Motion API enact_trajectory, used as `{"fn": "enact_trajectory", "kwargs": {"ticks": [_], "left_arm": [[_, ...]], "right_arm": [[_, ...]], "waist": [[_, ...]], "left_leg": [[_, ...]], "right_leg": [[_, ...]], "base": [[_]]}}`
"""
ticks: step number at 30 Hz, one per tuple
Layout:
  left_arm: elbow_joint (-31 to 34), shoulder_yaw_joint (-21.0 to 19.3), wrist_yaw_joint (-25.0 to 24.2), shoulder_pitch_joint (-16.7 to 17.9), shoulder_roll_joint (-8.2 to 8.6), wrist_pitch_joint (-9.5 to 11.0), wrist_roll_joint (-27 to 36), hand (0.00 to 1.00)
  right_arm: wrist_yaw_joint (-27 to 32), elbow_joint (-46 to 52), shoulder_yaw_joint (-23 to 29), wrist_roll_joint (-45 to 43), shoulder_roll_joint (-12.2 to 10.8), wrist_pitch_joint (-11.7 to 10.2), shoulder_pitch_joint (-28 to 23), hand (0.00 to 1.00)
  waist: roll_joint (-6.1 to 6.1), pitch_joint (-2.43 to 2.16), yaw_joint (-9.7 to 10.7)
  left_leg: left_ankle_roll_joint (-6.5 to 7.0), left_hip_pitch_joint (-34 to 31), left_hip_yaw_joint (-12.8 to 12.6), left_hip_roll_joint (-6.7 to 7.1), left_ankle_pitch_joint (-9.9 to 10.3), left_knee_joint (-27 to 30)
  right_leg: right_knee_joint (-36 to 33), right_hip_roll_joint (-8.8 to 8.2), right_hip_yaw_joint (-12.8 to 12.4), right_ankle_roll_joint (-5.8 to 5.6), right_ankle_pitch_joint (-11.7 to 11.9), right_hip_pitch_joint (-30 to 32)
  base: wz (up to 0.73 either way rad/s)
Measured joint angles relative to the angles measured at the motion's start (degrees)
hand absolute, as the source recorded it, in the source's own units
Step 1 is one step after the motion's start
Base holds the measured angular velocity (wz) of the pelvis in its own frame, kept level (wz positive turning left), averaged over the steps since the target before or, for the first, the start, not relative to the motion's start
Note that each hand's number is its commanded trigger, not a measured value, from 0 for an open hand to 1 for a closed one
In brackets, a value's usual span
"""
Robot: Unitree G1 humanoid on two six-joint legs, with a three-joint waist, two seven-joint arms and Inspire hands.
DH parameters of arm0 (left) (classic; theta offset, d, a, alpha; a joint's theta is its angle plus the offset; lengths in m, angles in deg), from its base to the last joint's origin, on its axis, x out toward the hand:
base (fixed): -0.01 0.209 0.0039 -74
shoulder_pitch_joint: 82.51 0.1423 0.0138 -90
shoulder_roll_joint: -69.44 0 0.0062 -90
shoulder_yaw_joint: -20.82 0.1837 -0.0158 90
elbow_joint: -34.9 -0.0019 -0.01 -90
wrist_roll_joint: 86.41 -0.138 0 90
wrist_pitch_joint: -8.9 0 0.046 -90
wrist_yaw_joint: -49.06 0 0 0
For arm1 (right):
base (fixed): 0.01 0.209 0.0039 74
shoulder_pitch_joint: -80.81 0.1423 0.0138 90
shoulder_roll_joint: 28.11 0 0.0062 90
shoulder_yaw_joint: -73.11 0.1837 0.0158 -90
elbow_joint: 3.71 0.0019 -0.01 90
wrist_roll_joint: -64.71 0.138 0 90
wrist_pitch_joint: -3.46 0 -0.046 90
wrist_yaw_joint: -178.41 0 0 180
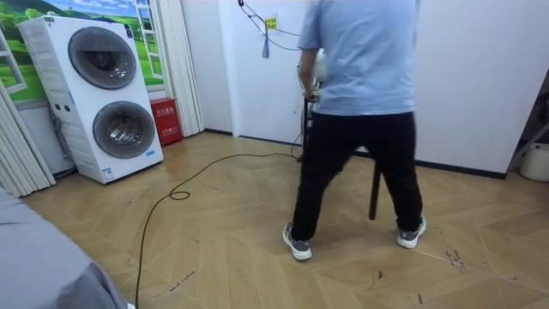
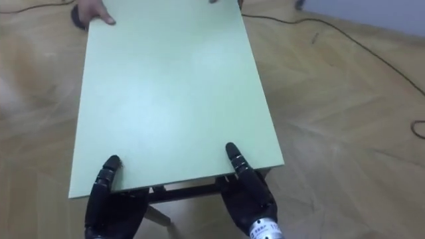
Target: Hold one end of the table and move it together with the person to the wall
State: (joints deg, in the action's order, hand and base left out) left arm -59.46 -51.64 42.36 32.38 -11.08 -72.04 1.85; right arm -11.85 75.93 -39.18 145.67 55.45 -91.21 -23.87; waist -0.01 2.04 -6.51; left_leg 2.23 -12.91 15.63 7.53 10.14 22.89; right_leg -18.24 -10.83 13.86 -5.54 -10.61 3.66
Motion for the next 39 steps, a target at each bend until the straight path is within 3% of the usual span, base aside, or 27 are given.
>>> {"fn": "enact_trajectory", "kwargs": {"ticks": [4, 5, 6, 7, 9, 11, 14, 15, 17, 18, 19, 20, 21, 22, 23, 24, 25, 26, 28, 31, 35, 37, 38, 39], "left_arm": [[0.4, -0.6, 0.0, -0.1, -0.03, 0.2, -0.6, 1.00], [0.7, -0.7, 0.0, -0.1, -0.16, 0.3, -0.6, 1.00], [0.9, -0.5, 0.2, -0.1, -0.48, 0.4, -0.6, 1.00], [1.0, -0.4, 0.2, -0.1, -0.58, 0.7, -0.5, 1.00], [1.6, 0.0, 0.6, -0.1, -0.78, 1.4, -0.5, 1.00], [3.1, 0.8, 2.1, -0.1, -1.24, 2.1, -0.4, 1.00], [3.6, 0.8, 2.7, -0.1, -1.25, 2.8, -0.5, 1.00], [3.6, 0.9, 2.6, -0.1, -1.12, 2.7, -0.5, 1.00], [3.5, 1.2, 2.7, -0.6, -1.12, 2.6, -0.6, 1.00], [3.2, 1.5, 2.7, -1.4, -1.13, 2.2, -0.6, 1.00], [2.6, 1.9, 2.9, -3.0, -1.36, 1.7, -0.8, 1.00], [2.3, 1.9, 2.9, -3.9, -1.36, 1.3, -0.9, 1.00], [1.3, 1.8, 3.1, -6.0, -0.63, 0.8, -1.3, 1.00], [0.7, 1.3, 2.9, -6.3, 0.06, 0.9, -1.5, 1.00], [0.6, 0.9, 2.6, -6.0, 0.14, 0.8, -1.5, 1.00], [0.6, 0.6, 2.3, -5.3, 0.32, 0.7, -1.3, 1.00], [0.5, 0.5, 2.2, -5.1, 0.43, 0.6, -1.3, 1.00], [0.3, 0.2, 1.8, -5.0, 0.91, 0.2, -1.7, 1.00], [0.2, -0.6, 1.6, -5.2, 1.38, -0.6, -3.0, 1.00], [0.5, -0.5, 1.6, -3.9, 1.38, -0.6, -2.9, 1.00], [0.5, -1.2, 1.2, -2.9, 1.21, -0.6, -2.5, 1.00], [0.4, -1.2, 1.2, -2.4, 1.23, -0.6, -2.5, 1.00], [0.3, -1.2, 1.2, -2.4, 1.12, -0.6, -2.5, 1.00], [0.2, -1.1, 1.2, -2.3, 0.77, -0.3, -2.2, 1.00]], "right_arm": [[-0.1, 0.0, -0.1, -0.4, -0.6, -0.2, 0.2, 1.00], [-0.1, 0.1, -0.2, -0.3, -0.7, -0.2, 0.2, 1.00], [-0.1, 0.2, -0.4, -0.3, -0.6, -0.3, 0.3, 1.00], [-0.1, 0.2, -0.7, 0.0, -0.6, -0.4, 0.4, 1.00], [-0.1, 0.2, -1.4, 0.7, 0.0, -0.9, 1.0, 1.00], [-0.1, 0.2, -1.9, 1.9, 0.0, -1.5, 1.4, 1.00], [0.1, 0.2, -2.9, 2.5, 0.0, -2.3, 2.0, 1.00], [0.1, 0.2, -3.0, 2.5, 0.1, -2.8, 2.1, 1.00], [0.1, 0.2, -2.9, 2.5, 0.1, -3.3, 2.1, 1.00], [-0.1, 0.2, -2.4, 2.5, 0.0, -3.5, 2.1, 1.00], [-0.3, 0.2, -1.5, 2.4, 0.0, -3.5, 2.0, 1.00], [-0.6, 0.2, -0.9, 2.4, -0.1, -3.5, 2.1, 1.00], [-0.8, 0.2, 0.4, 2.4, -0.2, -3.4, 2.8, 1.00], [-0.6, -0.5, 0.7, 2.1, -0.5, -2.6, 3.9, 1.00], [-0.5, -0.6, 0.7, 2.1, -0.6, -2.5, 3.9, 1.00], [-0.5, -0.5, 0.6, 1.8, -0.7, -2.2, 3.6, 1.00], [-0.5, -0.5, 0.7, 1.6, -0.7, -2.2, 3.5, 1.00], [-0.5, -0.4, 1.1, 1.6, -0.6, -1.7, 3.5, 1.00], [-0.5, -0.4, 1.2, 1.5, -0.8, -1.5, 3.4, 1.00], [-0.3, -0.5, 1.1, 1.5, -0.7, -0.9, 3.0, 1.00], [-0.3, -0.5, 1.0, 0.5, -0.9, 0.3, 2.8, 1.00], [-0.3, -0.5, 1.2, 0.5, -0.7, 1.1, 2.4, 1.00], [-0.3, -0.5, 1.2, 0.5, -0.8, 1.1, 2.2, 1.00], [-0.1, -0.5, 1.3, 0.0, -0.9, 1.2, 1.9, 1.00]], "waist": [[0.33, -0.10, -1.5], [0.36, -0.11, -1.6], [0.45, -0.16, -1.7], [0.46, -0.18, -1.7], [0.56, -0.20, -1.7], [0.59, -0.23, -1.6], [0.50, -0.26, -2.5], [0.50, -0.27, -2.5], [0.29, -0.37, -1.0], [0.04, -0.36, 0.1], [-0.07, -0.38, 0.5], [-0.04, -0.41, 0.6], [-0.16, -0.37, 1.2], [-0.34, -0.31, 1.3], [-0.33, -0.35, 1.2], [-0.54, -0.47, 1.2], [-0.80, -0.63, 1.3], [-1.32, -0.73, 1.3], [-1.27, -0.67, 1.6], [-1.14, -0.63, 1.3], [-0.46, -0.52, 0.8], [-0.41, -0.52, 0.9], [-0.45, -0.51, 1.1], [-0.39, -0.52, 1.2]], "left_leg": [[-1.42, -0.1, 3.5, 0.02, -0.9, -0.4], [-1.90, -0.1, 4.1, -0.23, -1.3, -0.7], [-2.17, -0.3, 2.9, -0.98, -1.9, -1.2], [-2.18, -0.9, -0.2, -2.08, -2.5, -1.7], [-2.26, -1.7, -2.9, -3.04, -4.1, -3.0], [-2.49, -1.9, -3.0, -3.06, -5.6, -4.7], [-2.83, -2.4, -3.1, -3.24, -7.3, -6.7], [-2.85, -2.8, -3.3, -3.23, -8.1, -7.3], [-1.96, -4.1, -6.7, -3.33, -10.1, -8.3], [-1.13, -4.5, -9.5, -3.49, -12.4, -10.0], [-1.33, -4.4, -10.6, -3.34, -15.1, -13.3], [-2.38, -4.3, -10.8, -3.19, -16.7, -15.3], [-5.02, -5.0, -12.5, -3.53, -18.1, -17.1], [-2.52, -6.4, -21.1, -6.05, -12.7, -9.8], [-0.87, -6.2, -24.7, -7.45, -9.3, -5.6], [-1.07, -4.8, -29.0, -10.49, -4.1, 0.1], [-1.69, -4.2, -29.9, -11.92, -2.2, 1.6], [-2.57, -3.6, -29.2, -12.47, -0.9, 1.4], [-0.86, -2.2, -27.8, -10.61, -1.6, -2.8], [-0.15, -0.2, -26.8, -8.54, -3.0, -6.3], [0.33, -0.4, -25.9, -6.70, -3.2, -6.9], [0.97, -0.2, -23.6, -6.34, -3.5, -7.1], [1.06, -0.1, -22.7, -6.28, -3.5, -7.2], [1.16, -0.1, -20.9, -6.09, -3.5, -7.2]], "right_leg": [[4.3, 2.38, -1.5, 0.06, 0.0, -2.5], [5.3, 3.30, -1.5, 1.04, -0.4, -2.7], [5.7, 4.01, -1.6, 1.72, -0.8, -3.1], [5.6, 4.20, -0.5, 2.11, -1.1, -3.0], [5.7, 4.41, 1.0, 2.57, -1.3, -2.8], [5.8, 5.08, 0.7, 2.97, -1.4, -2.6], [5.8, 5.46, 2.6, 3.37, -1.7, -3.0], [5.8, 5.52, 4.3, 3.60, -1.8, -3.4], [5.8, 5.63, 7.9, 3.87, -2.2, -4.2], [5.8, 6.02, 9.4, 4.07, -2.4, -4.6], [6.4, 6.49, 9.5, 4.42, -2.5, -4.3], [7.0, 6.71, 9.5, 4.61, -2.5, -4.3], [8.7, 5.95, 12.0, 5.41, -2.3, -4.0], [8.7, 5.34, 13.9, 5.61, -2.2, -3.9], [8.7, 5.12, 14.7, 5.60, -2.2, -4.3], [8.5, 4.87, 16.2, 5.31, -2.6, -4.9], [8.0, 4.86, 16.7, 5.14, -2.9, -4.9], [6.1, 4.80, 17.3, 4.66, -3.5, -4.8], [3.8, 4.54, 15.7, 4.09, -3.8, -4.2], [1.4, 3.13, 12.4, 3.62, -4.0, -3.6], [1.0, 2.29, 11.6, 3.32, -4.2, -3.7], [-5.7, 0.85, 11.0, 2.83, -4.4, -1.5], [-8.2, 0.51, 9.4, 2.00, -4.7, -0.1], [-8.3, 0.81, 5.1, 1.29, -5.7, 2.1]], "base": [[0.48], [0.63], [0.72], [0.58], [0.60], [0.63], [0.54], [0.94], [1.31], [1.54], [1.52], [1.31], [0.95], [0.74], [0.48], [0.38], [0.50], [0.54], [0.61], [0.36], [0.25], [0.46], [0.51], [0.46]]}}
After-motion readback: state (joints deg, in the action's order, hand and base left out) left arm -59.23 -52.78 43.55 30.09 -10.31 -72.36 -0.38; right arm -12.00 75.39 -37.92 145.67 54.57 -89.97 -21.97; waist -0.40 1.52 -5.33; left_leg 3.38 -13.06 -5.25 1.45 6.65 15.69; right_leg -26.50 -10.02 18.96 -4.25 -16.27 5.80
